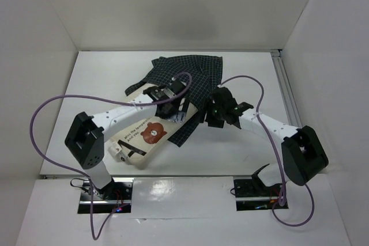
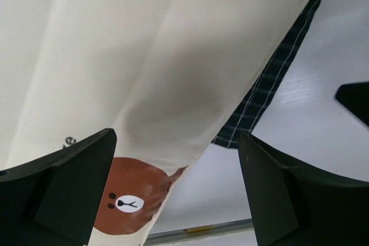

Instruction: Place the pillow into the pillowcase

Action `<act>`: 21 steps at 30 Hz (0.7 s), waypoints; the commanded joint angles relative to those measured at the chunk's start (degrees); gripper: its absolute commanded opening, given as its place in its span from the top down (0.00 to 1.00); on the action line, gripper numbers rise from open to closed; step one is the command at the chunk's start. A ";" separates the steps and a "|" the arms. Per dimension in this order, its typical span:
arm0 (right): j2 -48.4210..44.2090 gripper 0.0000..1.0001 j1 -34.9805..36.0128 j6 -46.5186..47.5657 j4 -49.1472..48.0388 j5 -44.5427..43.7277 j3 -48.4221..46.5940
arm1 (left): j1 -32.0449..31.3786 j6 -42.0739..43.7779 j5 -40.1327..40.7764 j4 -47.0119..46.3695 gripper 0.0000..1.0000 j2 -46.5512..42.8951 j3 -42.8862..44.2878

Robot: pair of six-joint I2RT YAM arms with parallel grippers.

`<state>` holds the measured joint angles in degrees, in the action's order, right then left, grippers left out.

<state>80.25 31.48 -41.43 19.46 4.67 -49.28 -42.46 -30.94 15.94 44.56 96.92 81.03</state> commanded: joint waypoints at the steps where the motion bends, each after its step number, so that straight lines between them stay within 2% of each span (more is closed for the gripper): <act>1: -2.46 0.30 -0.81 0.30 -2.50 3.33 2.86 | -4.63 5.18 11.20 -2.18 0.00 -3.31 -4.72; 8: -4.48 0.26 -1.34 -0.23 -3.20 4.56 6.03 | -6.76 9.92 14.55 -3.95 0.00 -4.64 -8.70; 12: -5.01 0.23 -1.34 -0.85 -4.60 5.27 7.26 | -7.38 11.60 15.26 -5.00 0.00 0.09 -8.70; 14: -5.01 0.23 -1.34 -1.46 -6.10 6.14 7.79 | -6.33 11.60 12.46 -5.00 0.06 4.14 -6.78; 15: -4.40 0.22 -1.34 -1.98 -6.71 6.93 8.40 | -4.84 11.60 10.44 -5.00 0.16 5.37 -5.55; 16: -4.40 0.22 -1.34 -2.51 -7.42 6.94 8.93 | -4.13 12.30 7.99 -4.22 0.58 6.16 -4.41; 17: -3.88 0.22 -0.73 -2.52 -8.29 6.94 8.93 | -2.99 12.31 3.87 -3.69 0.94 6.69 -1.96; 18: -3.26 0.22 -0.11 -3.04 -8.30 6.94 8.93 | -2.98 10.22 3.14 -2.56 1.00 7.22 -0.37; 21: -1.51 0.21 0.51 -4.35 -11.19 6.94 9.55 | -2.37 9.24 0.59 -2.54 1.00 5.21 3.16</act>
<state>77.49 31.03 -43.83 14.04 10.87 -40.32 -45.60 -19.92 22.00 44.03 103.50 80.03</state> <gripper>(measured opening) 0.790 0.034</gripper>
